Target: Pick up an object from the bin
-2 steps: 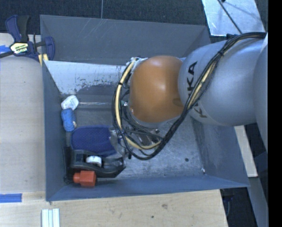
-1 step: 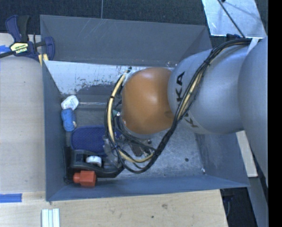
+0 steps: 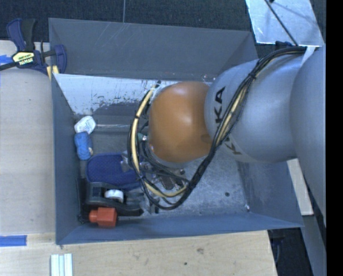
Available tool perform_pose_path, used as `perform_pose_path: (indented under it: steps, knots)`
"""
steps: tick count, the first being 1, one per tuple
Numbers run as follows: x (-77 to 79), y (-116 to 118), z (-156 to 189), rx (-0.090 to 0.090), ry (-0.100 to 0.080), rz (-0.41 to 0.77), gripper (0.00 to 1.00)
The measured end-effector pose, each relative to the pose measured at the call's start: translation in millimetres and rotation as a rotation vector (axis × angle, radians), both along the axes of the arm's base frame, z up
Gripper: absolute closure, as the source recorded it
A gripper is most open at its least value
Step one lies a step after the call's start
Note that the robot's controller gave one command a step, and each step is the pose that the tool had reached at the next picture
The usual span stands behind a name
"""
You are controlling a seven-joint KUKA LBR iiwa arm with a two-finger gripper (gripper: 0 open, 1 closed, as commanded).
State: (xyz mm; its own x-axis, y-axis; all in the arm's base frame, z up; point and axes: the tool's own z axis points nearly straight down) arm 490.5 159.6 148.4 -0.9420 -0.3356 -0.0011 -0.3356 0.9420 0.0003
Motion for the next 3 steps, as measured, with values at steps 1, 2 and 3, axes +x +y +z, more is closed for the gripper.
perform_pose_path:
  steps: [1,2,3]
  knots:
    - [48.8,-8.4,-73.2,0.009,-0.027,0.028,0.00]
    - [46.1,-9.4,-72.8,0.006,-0.022,0.026,1.00]
    - [98.5,-29.8,38.2,0.001,-0.013,0.036,1.00]
